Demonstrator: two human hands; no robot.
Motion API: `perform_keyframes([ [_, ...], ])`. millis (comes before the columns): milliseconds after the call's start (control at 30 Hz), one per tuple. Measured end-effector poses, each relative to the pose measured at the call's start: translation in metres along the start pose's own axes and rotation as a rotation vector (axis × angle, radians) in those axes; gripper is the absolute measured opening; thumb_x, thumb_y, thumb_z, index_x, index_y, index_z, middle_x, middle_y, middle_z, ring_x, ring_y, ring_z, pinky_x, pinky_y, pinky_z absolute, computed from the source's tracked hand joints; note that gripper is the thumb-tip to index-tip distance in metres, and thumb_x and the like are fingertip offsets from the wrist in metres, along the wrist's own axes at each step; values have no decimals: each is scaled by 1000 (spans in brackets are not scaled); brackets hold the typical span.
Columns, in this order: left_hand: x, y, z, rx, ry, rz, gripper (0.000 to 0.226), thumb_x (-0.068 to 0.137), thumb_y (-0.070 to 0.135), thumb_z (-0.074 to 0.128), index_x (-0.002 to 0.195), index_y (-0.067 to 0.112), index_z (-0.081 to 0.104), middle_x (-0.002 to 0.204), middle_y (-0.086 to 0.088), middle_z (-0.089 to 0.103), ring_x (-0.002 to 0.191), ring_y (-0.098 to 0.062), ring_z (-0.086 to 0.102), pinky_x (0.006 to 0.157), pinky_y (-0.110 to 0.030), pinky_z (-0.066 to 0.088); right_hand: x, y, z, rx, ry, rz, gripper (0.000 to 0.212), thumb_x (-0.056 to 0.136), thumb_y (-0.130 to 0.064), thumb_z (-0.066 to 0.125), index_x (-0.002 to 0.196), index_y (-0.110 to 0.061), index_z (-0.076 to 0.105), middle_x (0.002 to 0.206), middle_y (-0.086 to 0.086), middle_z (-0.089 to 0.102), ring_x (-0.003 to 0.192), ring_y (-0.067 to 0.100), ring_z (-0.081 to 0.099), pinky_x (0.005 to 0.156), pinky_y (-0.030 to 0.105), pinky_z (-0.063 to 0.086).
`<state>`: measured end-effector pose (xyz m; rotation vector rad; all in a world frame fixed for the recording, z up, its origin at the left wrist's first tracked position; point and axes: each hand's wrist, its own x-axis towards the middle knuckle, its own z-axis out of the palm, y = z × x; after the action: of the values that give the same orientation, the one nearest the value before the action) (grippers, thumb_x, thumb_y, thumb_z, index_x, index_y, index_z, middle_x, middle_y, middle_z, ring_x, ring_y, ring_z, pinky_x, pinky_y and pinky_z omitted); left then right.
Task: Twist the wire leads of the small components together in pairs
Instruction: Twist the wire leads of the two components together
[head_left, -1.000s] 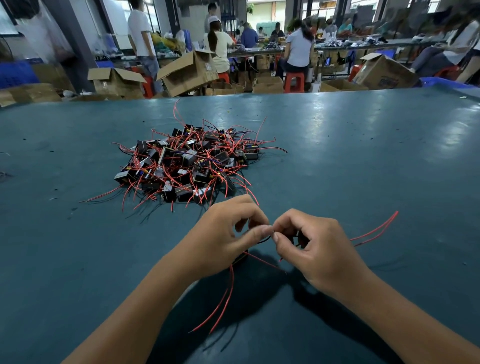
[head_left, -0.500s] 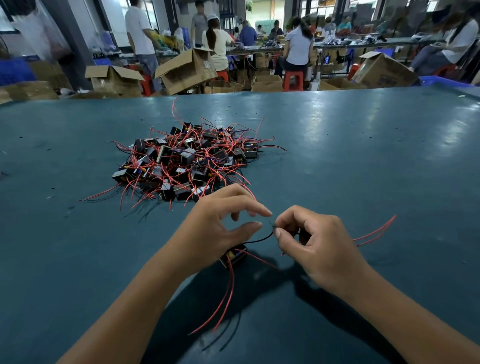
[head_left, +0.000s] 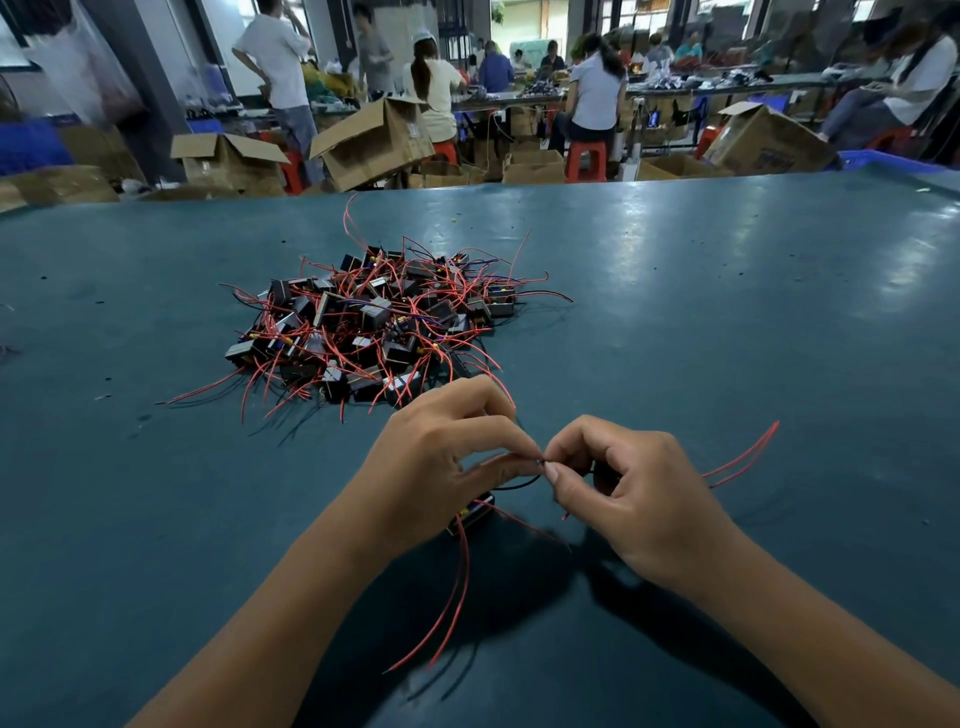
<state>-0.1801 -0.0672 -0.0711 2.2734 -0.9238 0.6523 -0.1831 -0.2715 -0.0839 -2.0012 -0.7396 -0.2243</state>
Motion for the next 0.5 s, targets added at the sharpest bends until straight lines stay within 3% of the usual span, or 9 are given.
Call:
perform_keyframes([
  [167,-1,5,1,-142,-63,-145,10,90,27,70,83,20,72,79,8,53,73,-11,52,65,-26,42,-1,0,2,-58,26,-58,6,86,-12,65,82,-17,65,64,-11,60,60,4,55,59,7,36],
  [367,0,11,8,-650,-78,-680,20,83,25,73,69,12,68,58,5,51,54,-9,39,53,-20,29,-2,0,9,-123,103,-93,3,83,-15,63,80,-16,63,63,-17,54,60,2,52,60,9,37],
  [500,1,13,10,-700,-87,-803,19,80,23,72,62,17,69,49,13,44,46,-4,32,48,-14,28,-2,-1,11,-118,98,-79,4,83,-15,63,79,-15,64,60,-18,53,57,-1,50,58,6,33],
])
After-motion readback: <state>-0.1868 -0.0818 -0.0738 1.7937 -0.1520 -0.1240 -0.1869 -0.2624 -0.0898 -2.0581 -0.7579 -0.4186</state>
